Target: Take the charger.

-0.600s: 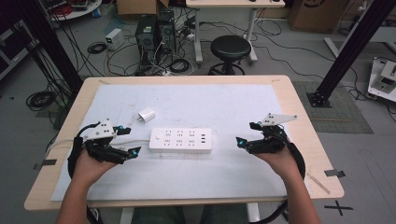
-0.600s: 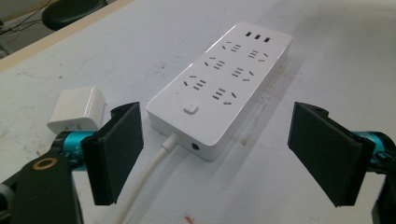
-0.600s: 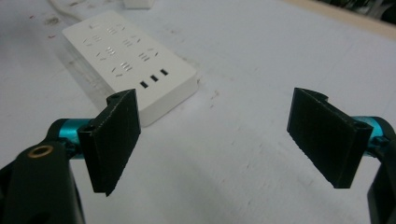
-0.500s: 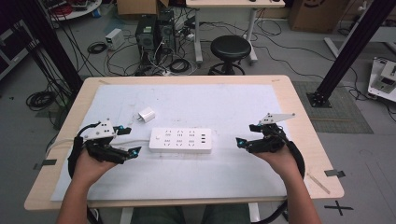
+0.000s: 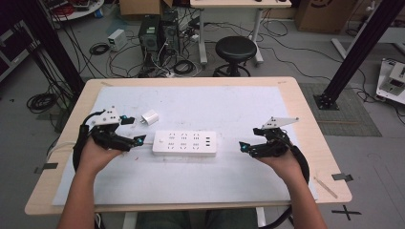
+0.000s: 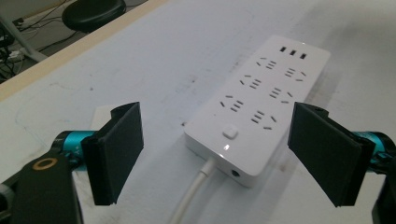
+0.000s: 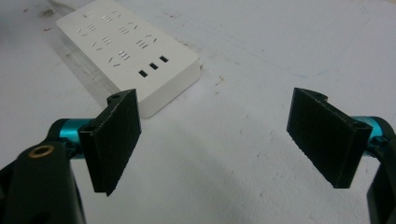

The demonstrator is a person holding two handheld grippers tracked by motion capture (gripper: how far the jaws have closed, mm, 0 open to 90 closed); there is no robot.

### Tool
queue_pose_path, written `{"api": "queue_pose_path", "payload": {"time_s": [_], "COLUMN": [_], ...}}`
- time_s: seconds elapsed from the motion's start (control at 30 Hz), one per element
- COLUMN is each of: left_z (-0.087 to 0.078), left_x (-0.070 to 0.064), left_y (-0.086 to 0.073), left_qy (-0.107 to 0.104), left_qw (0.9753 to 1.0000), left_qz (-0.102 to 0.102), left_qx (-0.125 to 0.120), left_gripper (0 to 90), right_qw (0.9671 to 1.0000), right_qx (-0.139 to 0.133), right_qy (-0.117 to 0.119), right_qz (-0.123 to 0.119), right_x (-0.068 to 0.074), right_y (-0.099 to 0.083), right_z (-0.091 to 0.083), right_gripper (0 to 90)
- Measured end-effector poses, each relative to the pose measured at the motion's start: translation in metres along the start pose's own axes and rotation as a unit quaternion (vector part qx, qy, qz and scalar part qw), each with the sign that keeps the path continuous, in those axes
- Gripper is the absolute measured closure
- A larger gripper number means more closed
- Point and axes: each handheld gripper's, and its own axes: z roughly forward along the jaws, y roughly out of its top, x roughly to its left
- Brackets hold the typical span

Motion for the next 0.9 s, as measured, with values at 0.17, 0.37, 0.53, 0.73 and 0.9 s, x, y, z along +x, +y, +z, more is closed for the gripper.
{"api": "queue_pose_path", "payload": {"time_s": [0.17,0.37,0.53,0.73,0.9], "left_z": [0.018,0.040,0.062,0.087,0.105], "left_x": [0.023,0.055,0.086,0.108,0.105], "left_y": [0.019,0.031,0.019,-0.002,-0.007], "left_qy": [0.002,0.004,0.023,0.012,0.014], "left_qw": [0.9999,0.9991,0.9958,0.9920,0.9897], "left_qz": [-0.003,-0.019,-0.051,-0.088,-0.083], "left_qx": [0.014,0.039,0.073,0.090,0.116], "left_gripper": [18.2,18.2,18.2,18.2,18.2], "right_qw": [0.9999,0.9997,0.9996,0.9995,0.9992], "right_qx": [0.001,-0.004,0.003,-0.001,-0.006], "right_qy": [-0.001,-0.010,-0.009,-0.013,-0.020], "right_qz": [-0.015,-0.022,-0.026,-0.030,-0.033], "right_x": [0.002,0.005,0.009,0.013,0.016], "right_y": [0.001,0.003,0.005,0.006,0.007], "right_z": [-0.002,-0.001,0.001,0.000,-0.004], "right_gripper": [17.8,17.8,17.8,17.8,17.8]}}
